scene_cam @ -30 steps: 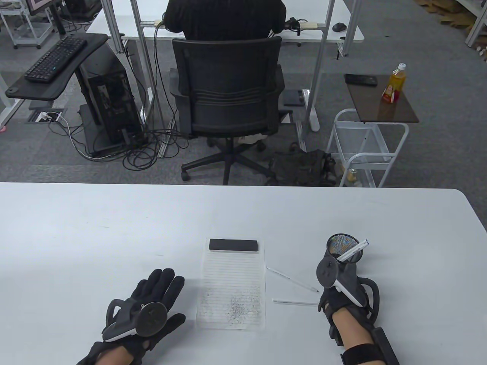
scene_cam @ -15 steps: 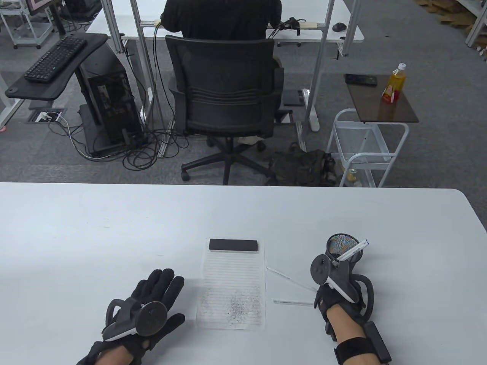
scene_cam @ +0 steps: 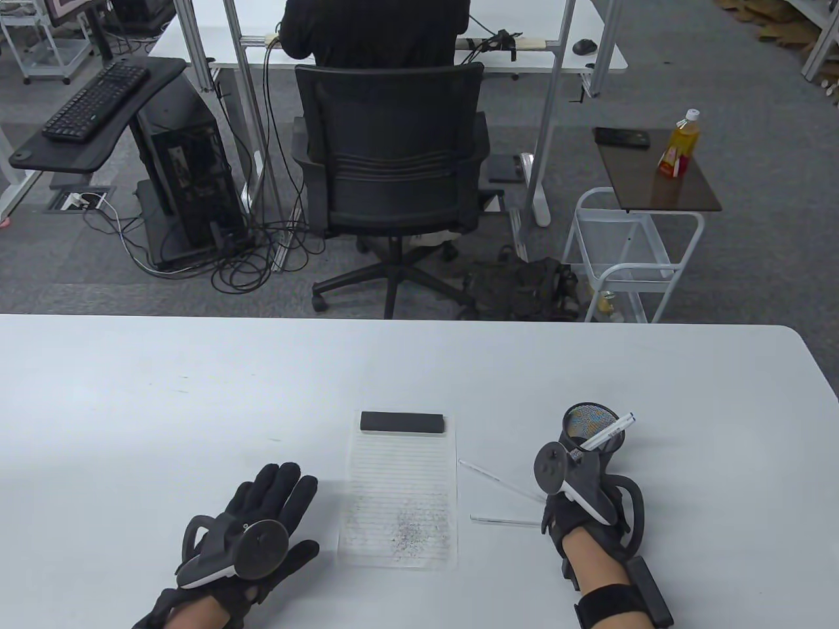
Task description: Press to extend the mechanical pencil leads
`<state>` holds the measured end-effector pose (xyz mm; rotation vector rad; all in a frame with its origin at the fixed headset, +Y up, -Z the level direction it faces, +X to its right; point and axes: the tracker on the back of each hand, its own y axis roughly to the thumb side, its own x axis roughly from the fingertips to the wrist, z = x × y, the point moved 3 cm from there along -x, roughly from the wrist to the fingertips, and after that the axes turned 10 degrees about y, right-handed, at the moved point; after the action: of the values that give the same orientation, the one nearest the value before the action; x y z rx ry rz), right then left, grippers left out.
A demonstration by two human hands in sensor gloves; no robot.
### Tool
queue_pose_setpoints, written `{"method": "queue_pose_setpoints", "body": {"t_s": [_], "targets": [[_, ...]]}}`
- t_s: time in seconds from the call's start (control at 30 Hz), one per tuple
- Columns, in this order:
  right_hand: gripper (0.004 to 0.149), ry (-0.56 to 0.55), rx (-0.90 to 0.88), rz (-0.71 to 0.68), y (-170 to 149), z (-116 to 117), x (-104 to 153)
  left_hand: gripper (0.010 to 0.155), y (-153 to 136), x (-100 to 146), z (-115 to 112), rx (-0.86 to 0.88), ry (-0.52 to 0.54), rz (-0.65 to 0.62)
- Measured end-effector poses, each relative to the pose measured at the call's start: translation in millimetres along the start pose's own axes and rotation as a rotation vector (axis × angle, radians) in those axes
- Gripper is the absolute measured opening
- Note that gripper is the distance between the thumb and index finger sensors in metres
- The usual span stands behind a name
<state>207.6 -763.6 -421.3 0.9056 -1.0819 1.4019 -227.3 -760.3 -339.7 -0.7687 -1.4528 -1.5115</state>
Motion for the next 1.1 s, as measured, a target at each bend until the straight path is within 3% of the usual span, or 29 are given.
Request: {"method": "queue_pose_setpoints", "body": {"t_s": [0.1,0.23,0.3,0.47,0.7,1.1], "targets": [[0.057,-0.090,-0.038,-0.035,-3.6,-14.6,16.3,0.088,-0.3,0.3,0.8,-0.004,0.006,0.002],[0.048,-0.194,-0.171,-0.067,-24.7,-42.0,44.5,0.088,-0.2,0.1,2.1,-0.006,0.014,0.000],[0.044,-0.251,-0.284,-0.034,-46.4,-59.2,52.5,0.088,-0.2,-0.1,1.0,-0.010,0.009,0.000],[0.051,-0.356,-0.549,0.102,-97.1,-84.7,50.7,0.088,-0.4,0.3,2.5,-0.015,0.015,0.001],[0.065,-0.267,-0.872,0.232,-132.5,-62.4,13.0,0.088,-2.0,0.2,1.4,-0.011,0.010,0.005],[0.053,-0.308,-1.030,0.330,-127.5,-41.5,-6.2,0.088,-3.4,0.3,1.5,-0.011,0.007,0.010]]}}
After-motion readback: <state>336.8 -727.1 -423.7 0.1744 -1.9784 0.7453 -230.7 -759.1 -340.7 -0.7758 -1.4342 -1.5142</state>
